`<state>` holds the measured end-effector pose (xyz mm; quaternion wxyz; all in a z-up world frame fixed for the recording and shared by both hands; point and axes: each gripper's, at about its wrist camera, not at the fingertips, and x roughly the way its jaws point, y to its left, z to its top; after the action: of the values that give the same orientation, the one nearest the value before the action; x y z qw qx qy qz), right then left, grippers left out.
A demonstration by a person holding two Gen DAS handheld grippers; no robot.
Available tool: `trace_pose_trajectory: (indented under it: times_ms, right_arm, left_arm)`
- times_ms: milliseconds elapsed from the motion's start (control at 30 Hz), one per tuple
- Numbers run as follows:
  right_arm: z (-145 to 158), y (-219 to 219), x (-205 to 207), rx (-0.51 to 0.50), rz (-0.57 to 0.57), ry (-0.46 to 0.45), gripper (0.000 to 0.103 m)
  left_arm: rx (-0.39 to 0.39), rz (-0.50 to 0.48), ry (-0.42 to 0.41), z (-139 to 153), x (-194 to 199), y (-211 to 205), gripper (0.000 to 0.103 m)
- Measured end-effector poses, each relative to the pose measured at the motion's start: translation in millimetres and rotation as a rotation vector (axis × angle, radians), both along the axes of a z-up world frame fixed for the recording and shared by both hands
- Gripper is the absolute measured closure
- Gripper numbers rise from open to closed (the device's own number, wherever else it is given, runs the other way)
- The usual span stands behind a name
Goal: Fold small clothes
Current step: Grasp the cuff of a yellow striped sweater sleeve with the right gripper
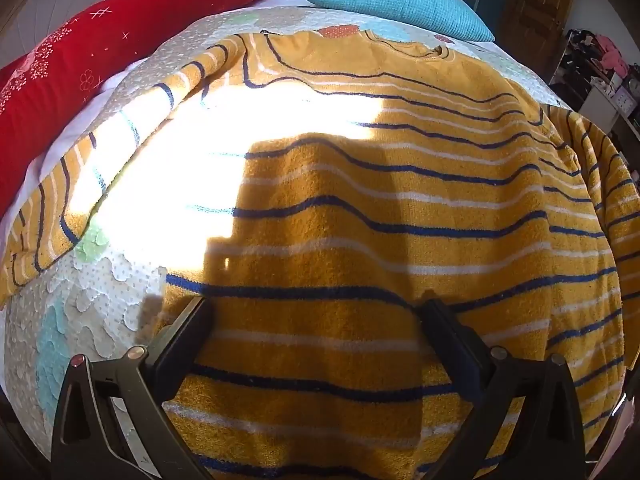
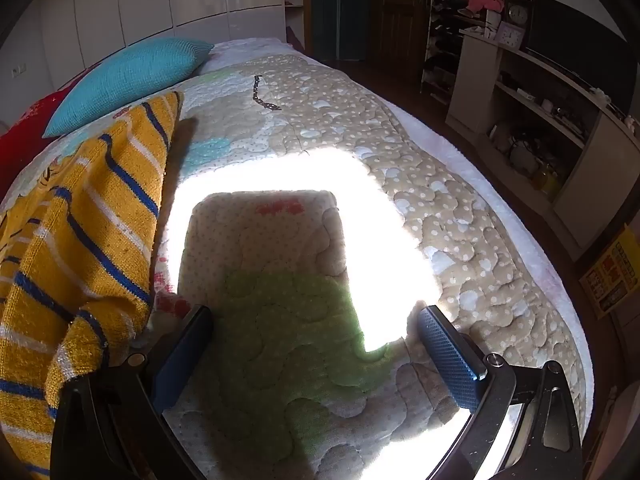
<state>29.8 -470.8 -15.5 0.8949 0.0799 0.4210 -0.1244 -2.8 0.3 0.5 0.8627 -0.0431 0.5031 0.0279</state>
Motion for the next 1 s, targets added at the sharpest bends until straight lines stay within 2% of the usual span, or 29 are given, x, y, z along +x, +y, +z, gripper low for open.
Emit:
trace_pose_trajectory:
  times_ms: [133, 233, 300, 367, 500, 567, 667, 800, 833, 900, 933, 1000]
  right_arm:
    - [0, 0, 1, 0.010, -0.002, 0.008, 0.000]
    - [2, 0, 2, 0.034, -0.002, 0.041, 0.000]
    - [2, 0, 7, 0.057, -0.014, 0.079, 0.000]
    - [2, -4, 14, 0.050, -0.003, 0.096, 0.000]
    - [10, -2, 5, 0.059, -0.021, 0.076, 0.003]
    - [20, -4, -18, 0.111, -0.061, 0.029, 0.007]
    - [45, 9, -61, 0.164, -0.056, -0.091, 0.007]
    - [68, 45, -105, 0.216, 0.062, -0.155, 0.008]
    - [69, 54, -115, 0.244, 0.104, -0.160, 0.008]
    - [70, 74, -130, 0.260, 0.170, -0.153, 0.009]
    - [70, 82, -136, 0.242, 0.185, -0.149, 0.010]
    - [68, 92, -141, 0.196, 0.186, -0.145, 0.011]
  left_arm:
    - [0.029, 0.019, -0.044, 6, -13, -5, 0.000]
    - [0.053, 0.036, -0.022, 12, -16, -17, 0.000]
    - [0.025, 0.053, -0.023, 19, -31, -16, 0.000]
    - [-0.039, 0.068, -0.037, 34, -40, -2, 0.000]
    - [-0.098, 0.133, -0.107, 64, -67, 26, 0.000]
    - [-0.103, 0.159, -0.115, 69, -78, 42, 0.000]
    - [-0.134, 0.176, -0.087, 61, -87, 57, 0.000]
    - [-0.265, 0.138, -0.025, 31, -96, 57, 0.004]
    - [-0.258, 0.123, -0.029, 28, -96, 50, 0.015]
    - [-0.229, 0.082, -0.037, 27, -100, 34, 0.061]
    - [-0.251, 0.070, -0.014, 25, -98, 31, 0.092]
    - [-0.273, 0.101, -0.030, 31, -100, 36, 0.092]
